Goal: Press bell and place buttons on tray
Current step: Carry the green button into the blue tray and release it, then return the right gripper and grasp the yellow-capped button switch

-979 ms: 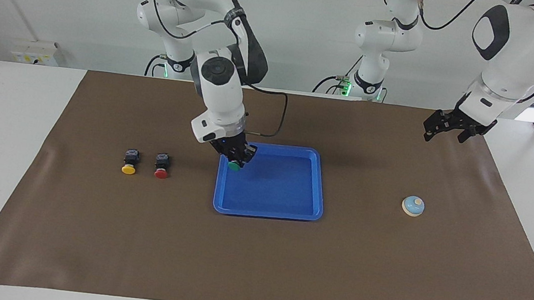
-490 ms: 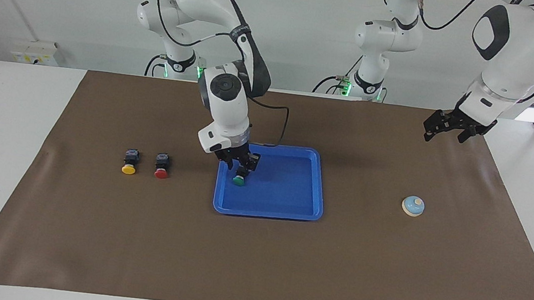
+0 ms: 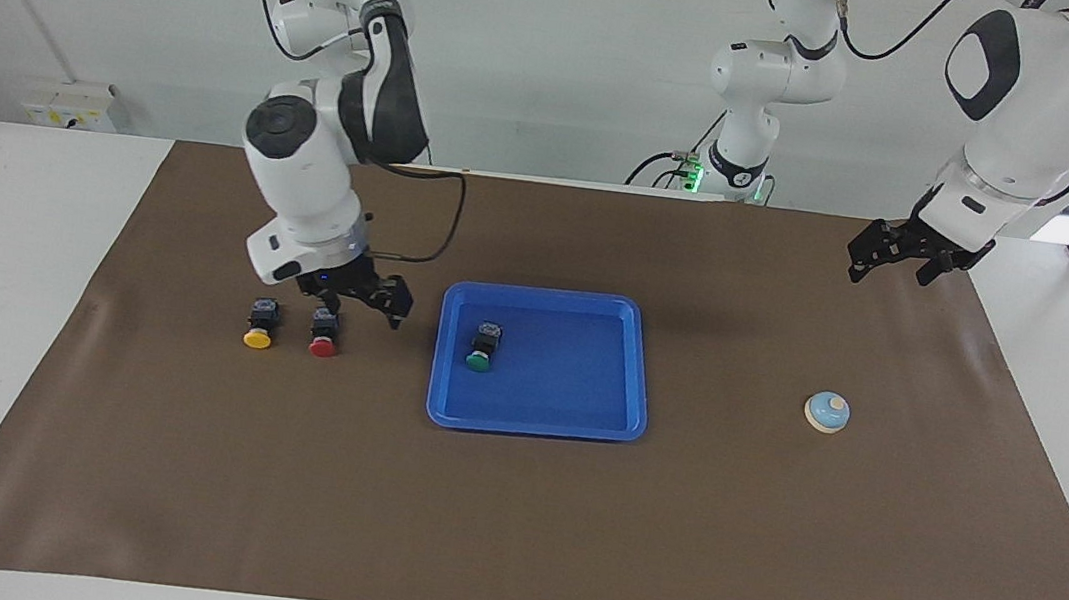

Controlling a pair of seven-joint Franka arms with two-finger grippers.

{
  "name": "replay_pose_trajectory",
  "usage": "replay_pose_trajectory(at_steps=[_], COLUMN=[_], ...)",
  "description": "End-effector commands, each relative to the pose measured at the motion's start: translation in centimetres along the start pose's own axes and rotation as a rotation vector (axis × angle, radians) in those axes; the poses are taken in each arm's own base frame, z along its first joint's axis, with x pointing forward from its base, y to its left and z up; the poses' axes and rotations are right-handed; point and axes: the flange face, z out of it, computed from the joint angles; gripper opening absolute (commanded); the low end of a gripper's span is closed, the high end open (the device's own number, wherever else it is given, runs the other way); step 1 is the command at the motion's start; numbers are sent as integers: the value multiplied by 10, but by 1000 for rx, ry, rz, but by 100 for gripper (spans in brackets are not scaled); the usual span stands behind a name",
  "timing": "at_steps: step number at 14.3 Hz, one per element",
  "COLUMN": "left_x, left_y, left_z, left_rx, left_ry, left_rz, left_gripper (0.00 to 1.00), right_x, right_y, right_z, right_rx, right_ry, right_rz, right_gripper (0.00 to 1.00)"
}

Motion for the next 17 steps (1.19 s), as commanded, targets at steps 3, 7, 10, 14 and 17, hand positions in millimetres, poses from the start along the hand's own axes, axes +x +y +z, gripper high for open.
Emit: replay_pose_trajectory(at_steps=[3,7,10,14,17], left_x=[-2,-2,-2,-2,-2], left_y=[-2,-2,-2,-2,-2], left_z=[-6,-6,-6,-6,-6], left_rx=[2,2,2,2,2], left_ry=[17,17,17,17,17], left_rz=[-8,-8,-8,-8,-8], left_gripper=[100,100,100,100,100], right_x=[2,-14,-24,-35,-36], right_y=[121,138,141,146,146], right_z=[36,67,79,95,102], right_rx=[-9,-17,-19,-23,-26], right_ry=[61,62,74,86,100], right_rz=[-105,-106,-119,-124,-124], right_gripper=[100,100,100,99,85])
